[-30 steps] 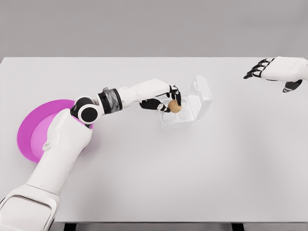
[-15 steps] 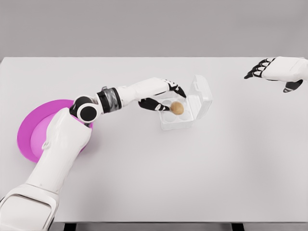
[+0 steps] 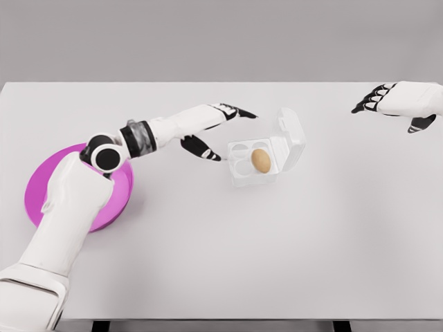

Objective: Pack egg into the box and close the box lid

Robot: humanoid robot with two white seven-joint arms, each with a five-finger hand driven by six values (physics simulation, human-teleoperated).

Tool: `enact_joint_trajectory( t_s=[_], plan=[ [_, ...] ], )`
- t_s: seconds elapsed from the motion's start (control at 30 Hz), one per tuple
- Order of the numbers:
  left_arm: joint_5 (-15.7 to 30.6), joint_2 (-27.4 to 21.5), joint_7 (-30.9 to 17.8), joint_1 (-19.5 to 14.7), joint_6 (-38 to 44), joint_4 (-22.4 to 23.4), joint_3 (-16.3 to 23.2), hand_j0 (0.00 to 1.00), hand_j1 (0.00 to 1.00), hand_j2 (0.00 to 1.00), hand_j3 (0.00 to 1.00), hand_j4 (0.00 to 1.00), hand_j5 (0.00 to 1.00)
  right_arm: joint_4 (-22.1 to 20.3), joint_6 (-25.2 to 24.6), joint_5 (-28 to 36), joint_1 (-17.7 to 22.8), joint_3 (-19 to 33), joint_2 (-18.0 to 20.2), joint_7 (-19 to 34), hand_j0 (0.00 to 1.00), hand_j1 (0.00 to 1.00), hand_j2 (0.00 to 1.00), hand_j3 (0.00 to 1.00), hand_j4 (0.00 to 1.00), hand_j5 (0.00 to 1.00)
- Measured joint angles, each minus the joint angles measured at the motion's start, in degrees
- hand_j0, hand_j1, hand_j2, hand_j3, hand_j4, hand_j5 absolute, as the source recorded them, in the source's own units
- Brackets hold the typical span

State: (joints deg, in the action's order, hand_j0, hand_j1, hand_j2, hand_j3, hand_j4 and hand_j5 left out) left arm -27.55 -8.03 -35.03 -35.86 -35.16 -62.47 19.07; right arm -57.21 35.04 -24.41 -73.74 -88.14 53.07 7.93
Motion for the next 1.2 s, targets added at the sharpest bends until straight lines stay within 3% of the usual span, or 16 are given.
enact_joint_trajectory(
  t_s=[0.13,0.27,0.43,0.6,0.8,0.93,1.2],
  plan=[
    [4.3,-4.9,0.0,1.0,0.0,-2.8,0.0,1.00,1.00,1.00,1.00,1.00,1.00,0.0,0.0,0.0,0.0,0.0,-0.2,0.0,1.00,1.00,1.00,1.00,1.00,1.00],
    [11.1,-13.2,0.0,6.5,-0.1,-11.4,-0.7,1.00,1.00,1.00,1.00,1.00,1.00,-0.1,0.0,-0.1,0.0,0.0,-0.4,0.0,1.00,1.00,1.00,1.00,1.00,1.00],
    [19.0,-20.4,0.0,16.7,-0.1,-21.1,-9.5,1.00,1.00,1.00,1.00,1.00,1.00,-0.8,0.0,-0.1,0.0,0.0,-0.4,0.0,1.00,1.00,1.00,1.00,1.00,1.00],
    [24.0,-22.4,0.0,24.8,0.0,-24.0,-19.3,1.00,1.00,1.00,1.00,1.00,1.00,-1.9,0.0,-0.3,-0.1,0.1,-0.5,0.0,1.00,1.00,1.00,1.00,1.00,1.00],
    [26.5,-22.7,0.0,26.2,0.0,-24.3,-24.5,1.00,1.00,1.00,1.00,1.00,1.00,-6.4,0.0,-1.5,-0.2,0.1,0.1,0.0,1.00,1.00,1.00,1.00,1.00,1.00],
    [26.8,-22.8,0.0,26.5,0.0,-24.0,-25.2,1.00,1.00,1.00,1.00,1.00,1.00,-9.5,0.0,-1.8,0.1,0.3,0.2,0.5,1.00,1.00,1.00,1.00,1.00,1.00],
    [26.9,-22.9,0.0,26.5,0.0,-23.3,-25.5,1.00,1.00,1.00,1.00,1.00,1.00,-11.1,0.0,-2.0,0.4,0.2,-0.4,0.7,1.00,1.00,1.00,1.00,1.00,1.00]
  ],
)
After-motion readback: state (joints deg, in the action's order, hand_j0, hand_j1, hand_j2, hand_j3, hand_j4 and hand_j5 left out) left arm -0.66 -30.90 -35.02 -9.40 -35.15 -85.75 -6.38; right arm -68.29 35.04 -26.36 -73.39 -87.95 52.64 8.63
